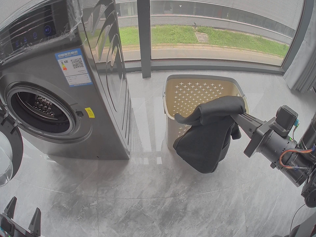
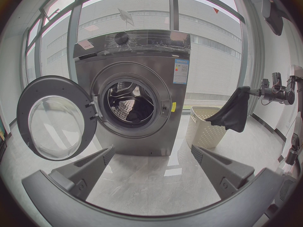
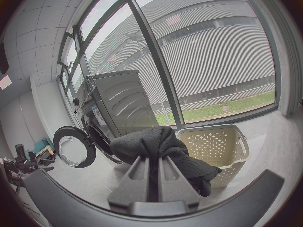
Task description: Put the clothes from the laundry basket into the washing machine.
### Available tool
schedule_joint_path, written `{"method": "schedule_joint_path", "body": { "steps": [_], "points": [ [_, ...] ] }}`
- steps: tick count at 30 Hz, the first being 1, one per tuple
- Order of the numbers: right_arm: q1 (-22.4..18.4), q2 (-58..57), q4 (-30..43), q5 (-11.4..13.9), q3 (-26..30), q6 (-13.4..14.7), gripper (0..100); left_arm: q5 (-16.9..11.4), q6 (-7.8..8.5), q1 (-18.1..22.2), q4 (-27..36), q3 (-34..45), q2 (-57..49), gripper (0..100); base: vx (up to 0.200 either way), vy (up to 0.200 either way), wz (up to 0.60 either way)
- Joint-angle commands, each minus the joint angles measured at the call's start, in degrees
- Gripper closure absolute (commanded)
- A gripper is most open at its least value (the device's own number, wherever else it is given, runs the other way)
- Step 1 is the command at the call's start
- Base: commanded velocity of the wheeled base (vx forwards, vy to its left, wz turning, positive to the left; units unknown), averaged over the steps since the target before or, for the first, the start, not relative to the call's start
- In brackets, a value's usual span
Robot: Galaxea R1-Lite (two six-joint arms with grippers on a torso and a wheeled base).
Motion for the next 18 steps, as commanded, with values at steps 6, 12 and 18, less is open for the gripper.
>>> {"method": "schedule_joint_path", "body": {
  "steps": [6,12,18],
  "points": [
    [0.9,0.0,-2.2,1.3,0.8,-0.1,100,0.0,-0.04,0.0,0.0,0.8,-0.9,0,-0.133,0.000,0.00],
    [0.9,0.5,-2.2,1.3,0.9,0.1,100,0.0,-0.04,0.0,0.0,0.8,-0.8,0,0.000,0.000,0.00],
    [0.9,1.1,-2.2,1.3,0.9,0.3,100,0.0,-0.04,0.0,0.0,0.8,-0.8,0,0.000,0.167,0.00]
  ]
}}
